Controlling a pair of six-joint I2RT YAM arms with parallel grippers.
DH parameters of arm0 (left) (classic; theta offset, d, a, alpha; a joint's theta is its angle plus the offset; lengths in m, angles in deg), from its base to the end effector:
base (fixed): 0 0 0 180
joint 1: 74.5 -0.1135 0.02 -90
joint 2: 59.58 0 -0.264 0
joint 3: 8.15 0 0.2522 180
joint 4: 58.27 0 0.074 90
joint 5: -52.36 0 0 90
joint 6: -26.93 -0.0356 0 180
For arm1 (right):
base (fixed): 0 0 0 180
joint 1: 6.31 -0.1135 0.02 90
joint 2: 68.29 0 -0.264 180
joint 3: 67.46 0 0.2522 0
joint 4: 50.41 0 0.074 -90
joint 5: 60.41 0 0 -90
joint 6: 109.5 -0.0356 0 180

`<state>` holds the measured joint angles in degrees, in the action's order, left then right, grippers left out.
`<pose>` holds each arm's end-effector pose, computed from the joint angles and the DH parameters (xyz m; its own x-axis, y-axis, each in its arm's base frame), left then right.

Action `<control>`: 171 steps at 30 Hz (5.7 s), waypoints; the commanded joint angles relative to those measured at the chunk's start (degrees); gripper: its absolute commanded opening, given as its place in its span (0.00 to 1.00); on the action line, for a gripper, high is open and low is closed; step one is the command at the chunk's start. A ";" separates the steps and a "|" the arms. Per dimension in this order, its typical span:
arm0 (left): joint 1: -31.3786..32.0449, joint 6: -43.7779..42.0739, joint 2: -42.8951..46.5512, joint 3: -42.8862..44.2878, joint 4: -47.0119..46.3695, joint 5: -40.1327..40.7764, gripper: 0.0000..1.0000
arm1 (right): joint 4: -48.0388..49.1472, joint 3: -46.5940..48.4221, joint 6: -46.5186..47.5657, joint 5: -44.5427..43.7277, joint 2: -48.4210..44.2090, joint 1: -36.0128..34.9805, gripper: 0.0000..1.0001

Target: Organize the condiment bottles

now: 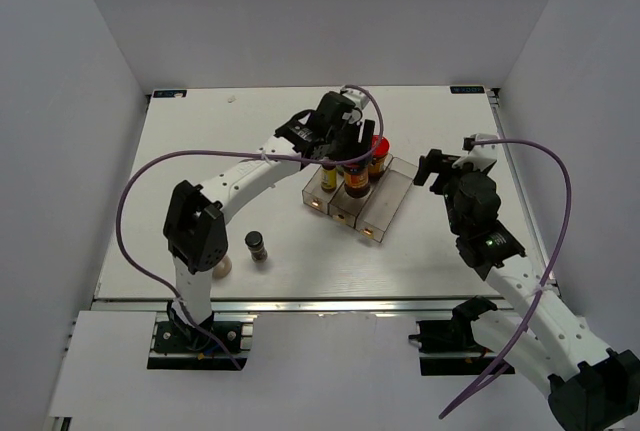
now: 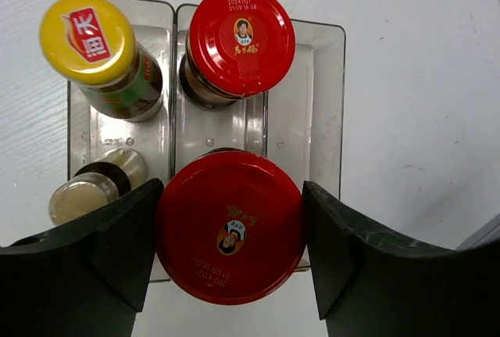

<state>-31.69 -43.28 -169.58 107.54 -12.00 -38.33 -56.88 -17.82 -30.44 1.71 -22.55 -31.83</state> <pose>0.3258 -0.3024 0.3153 -0.6814 0.1697 -0.7120 0.4841 0.8341 -0.2645 0.1811 0.0680 0.3150 -0.0320 0.1706 -0.9848 0.0477 0.9845 0.1690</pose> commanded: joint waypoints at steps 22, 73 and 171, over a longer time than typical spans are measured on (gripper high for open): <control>2.63 -0.72 -2.50 0.73 -8.87 8.24 0.31 | 0.97 -2.13 0.48 -2.97 -2.32 0.29 0.89; -18.11 34.96 49.68 -44.62 13.97 36.10 0.98 | 1.77 17.36 22.00 37.37 29.47 -33.44 0.89; -18.81 24.50 51.81 -56.66 -9.31 25.03 0.98 | 10.46 4.72 -2.95 7.39 19.73 3.10 0.27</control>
<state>-50.75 -17.88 -118.43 50.43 -22.10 -13.76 -48.21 -15.24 -32.82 6.41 -5.13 -30.08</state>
